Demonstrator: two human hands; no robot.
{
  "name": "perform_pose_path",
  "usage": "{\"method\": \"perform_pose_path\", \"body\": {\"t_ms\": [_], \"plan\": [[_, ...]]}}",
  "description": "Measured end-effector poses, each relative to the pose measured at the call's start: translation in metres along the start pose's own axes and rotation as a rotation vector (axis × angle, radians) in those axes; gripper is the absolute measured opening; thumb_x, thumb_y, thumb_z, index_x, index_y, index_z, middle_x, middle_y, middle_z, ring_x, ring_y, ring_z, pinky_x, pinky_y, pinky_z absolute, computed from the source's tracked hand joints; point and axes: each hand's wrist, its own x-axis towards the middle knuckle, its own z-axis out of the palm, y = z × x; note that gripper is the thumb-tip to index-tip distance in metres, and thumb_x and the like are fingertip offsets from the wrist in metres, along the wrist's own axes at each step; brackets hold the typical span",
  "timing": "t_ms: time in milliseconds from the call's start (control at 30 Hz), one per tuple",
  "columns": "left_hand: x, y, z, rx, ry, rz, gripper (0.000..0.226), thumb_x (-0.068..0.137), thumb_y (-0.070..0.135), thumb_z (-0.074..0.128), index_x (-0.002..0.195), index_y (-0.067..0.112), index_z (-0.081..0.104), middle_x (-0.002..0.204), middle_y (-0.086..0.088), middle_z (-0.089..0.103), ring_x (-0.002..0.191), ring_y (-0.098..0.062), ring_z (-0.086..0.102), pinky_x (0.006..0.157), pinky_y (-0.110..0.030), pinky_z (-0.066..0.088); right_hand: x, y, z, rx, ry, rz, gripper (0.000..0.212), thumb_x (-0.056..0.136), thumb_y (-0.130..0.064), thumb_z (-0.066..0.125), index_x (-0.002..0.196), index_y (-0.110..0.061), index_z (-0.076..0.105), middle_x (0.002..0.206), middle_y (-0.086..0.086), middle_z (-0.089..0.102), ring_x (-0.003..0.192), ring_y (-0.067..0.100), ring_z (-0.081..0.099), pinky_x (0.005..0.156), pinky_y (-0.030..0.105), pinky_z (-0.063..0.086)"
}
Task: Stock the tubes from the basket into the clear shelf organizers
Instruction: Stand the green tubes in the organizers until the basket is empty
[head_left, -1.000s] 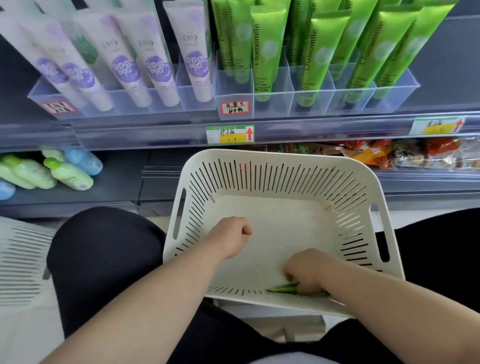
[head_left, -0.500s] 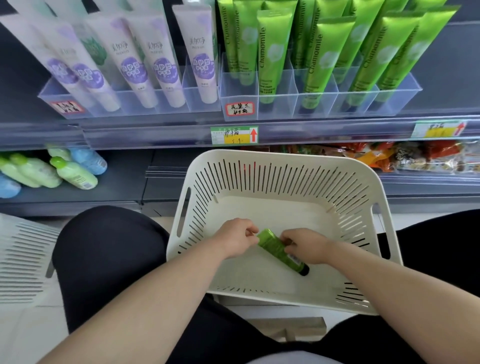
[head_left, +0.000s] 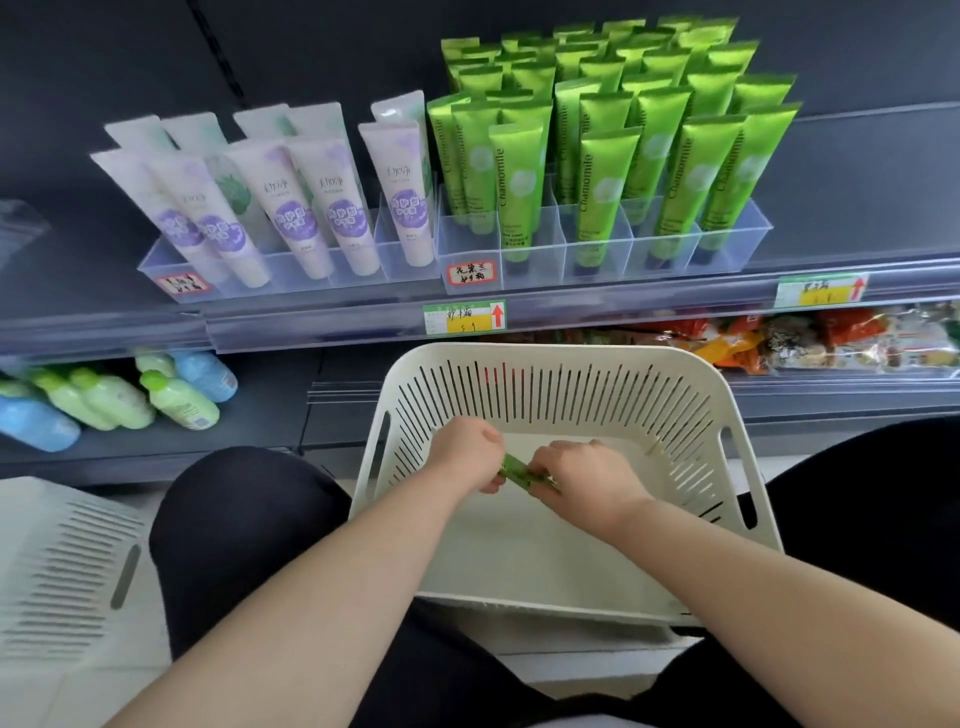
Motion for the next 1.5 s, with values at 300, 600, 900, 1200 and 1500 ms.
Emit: {"method": "perform_pose_path", "body": {"t_ms": [300, 600, 900, 1200, 1500], "plan": [[-0.036, 0.044, -0.059, 0.201, 0.328, 0.432, 0.017, 0.092, 0.024, 0.060, 0.105, 0.024, 0.071, 0.102, 0.002, 0.069, 0.094, -0.021, 0.062, 0.083, -0.030, 0.049, -0.004, 0.006, -0.073, 0.014, 0.177, 0.090, 0.027, 0.093, -0.025, 0.047, 0.116, -0.033, 0.059, 0.118, -0.009, 0.061, 0.107, 0.017, 0.057, 0.088, 0.032, 0.044], [-0.055, 0.137, -0.156, 0.108, 0.814, 0.796, 0.023, 0.096, 0.020, 0.050, 0.111, 0.020, 0.068, 0.107, 0.002, 0.064, 0.091, -0.009, 0.050, 0.077, -0.024, 0.034, 0.027, 0.000, -0.191, -0.152, 0.682, 0.048, 0.028, 0.087, -0.011, 0.053, 0.107, -0.026, 0.067, 0.098, -0.002, 0.069, 0.094, 0.024, 0.057, 0.066, 0.030, 0.032], [-0.010, 0.176, -0.172, 0.258, 0.724, 0.781, 0.025, 0.097, 0.016, 0.052, 0.114, 0.017, 0.069, 0.111, -0.006, 0.065, 0.104, -0.024, 0.057, 0.081, -0.027, 0.038, 0.073, 0.005, -0.227, -0.218, 0.680, 0.003, 0.035, 0.086, -0.009, 0.057, 0.116, -0.026, 0.062, 0.107, -0.002, 0.065, 0.100, 0.022, 0.052, 0.077, 0.033, 0.039], [0.008, 0.182, -0.167, 0.392, 0.568, 0.743, 0.028, 0.094, 0.004, 0.050, 0.111, 0.016, 0.069, 0.112, -0.006, 0.066, 0.098, -0.024, 0.061, 0.073, -0.028, 0.044, 0.081, 0.018, -0.230, -0.177, 0.677, 0.016, 0.035, 0.085, -0.007, 0.056, 0.113, -0.026, 0.065, 0.102, -0.002, 0.066, 0.098, 0.021, 0.050, 0.070, 0.030, 0.036], [0.003, 0.193, -0.171, 0.471, 0.533, 0.743, 0.020, 0.092, 0.011, 0.057, 0.107, 0.015, 0.071, 0.107, -0.006, 0.068, 0.096, -0.025, 0.061, 0.080, -0.032, 0.048, 0.120, 0.003, -0.250, -0.273, 0.570, 0.047, 0.034, 0.091, -0.017, 0.053, 0.125, -0.021, 0.053, 0.117, 0.000, 0.060, 0.113, 0.025, 0.043, 0.087, 0.041, 0.037]]}}
